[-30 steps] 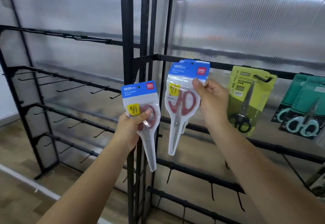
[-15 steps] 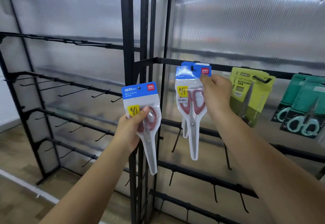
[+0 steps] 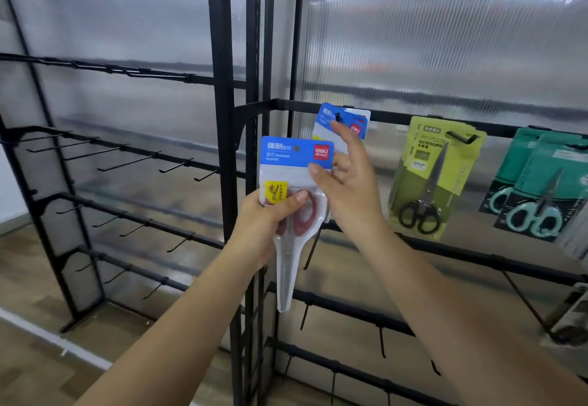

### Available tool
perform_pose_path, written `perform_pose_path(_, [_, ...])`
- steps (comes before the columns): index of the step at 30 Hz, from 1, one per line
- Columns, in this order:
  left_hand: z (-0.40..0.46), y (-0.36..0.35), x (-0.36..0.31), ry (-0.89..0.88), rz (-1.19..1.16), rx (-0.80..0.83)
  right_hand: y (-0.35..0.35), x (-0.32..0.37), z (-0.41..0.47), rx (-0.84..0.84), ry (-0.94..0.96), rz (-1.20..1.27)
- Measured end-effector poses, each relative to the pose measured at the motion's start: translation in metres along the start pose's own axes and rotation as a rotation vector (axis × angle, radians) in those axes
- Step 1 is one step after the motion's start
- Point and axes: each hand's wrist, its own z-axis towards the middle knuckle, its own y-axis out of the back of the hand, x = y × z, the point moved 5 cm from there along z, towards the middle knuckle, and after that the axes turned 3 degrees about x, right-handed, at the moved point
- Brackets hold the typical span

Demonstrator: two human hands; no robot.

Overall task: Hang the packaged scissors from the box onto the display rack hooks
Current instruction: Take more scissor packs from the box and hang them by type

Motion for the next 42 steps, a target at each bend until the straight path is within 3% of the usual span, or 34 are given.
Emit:
perform_pose_path(5, [0.008, -0.013, -0.017, -0.169, 0.548, 0.067, 0.025, 0.02, 0.008, -0.219, 0.139, -0.175])
perform_pose_path(10, [0.02, -0.017, -0.036, -0.269, 0.982, -0.011, 0.039, 0.029, 0.033, -0.289, 0.118, -0.361])
perform_pose_path(18, [0.02, -0.017, -0.038, -0.295, 1.094, 0.003, 0.047, 0.019, 0.047, -0.304, 0.056, -0.684])
perform_pose_path(22, [0.017, -0.017, -0.037, -0.313, 1.121, 0.028, 0.043, 0.019, 0.041, -0.25, 0.077, -0.933])
perform_pose_path(26, [0.014, -0.02, -0.031, -0.279, 1.139, 0.078, 0.043, 0.023, 0.018, -0.273, 0.168, -0.99])
perform_pose_path(30, [0.002, -0.025, -0.006, -0.235, 1.132, 0.147, 0.039, 0.006, -0.012, -0.154, 0.214, -1.039])
perform_pose_path(37, [-0.054, -0.019, 0.087, -0.007, 1.147, 0.25, 0.039, -0.075, -0.094, 0.19, -0.052, -1.051])
perform_pose_path(42, [-0.119, -0.015, 0.169, 0.235, 1.18, 0.344, 0.057, -0.133, -0.182, 0.312, -0.187, -0.956])
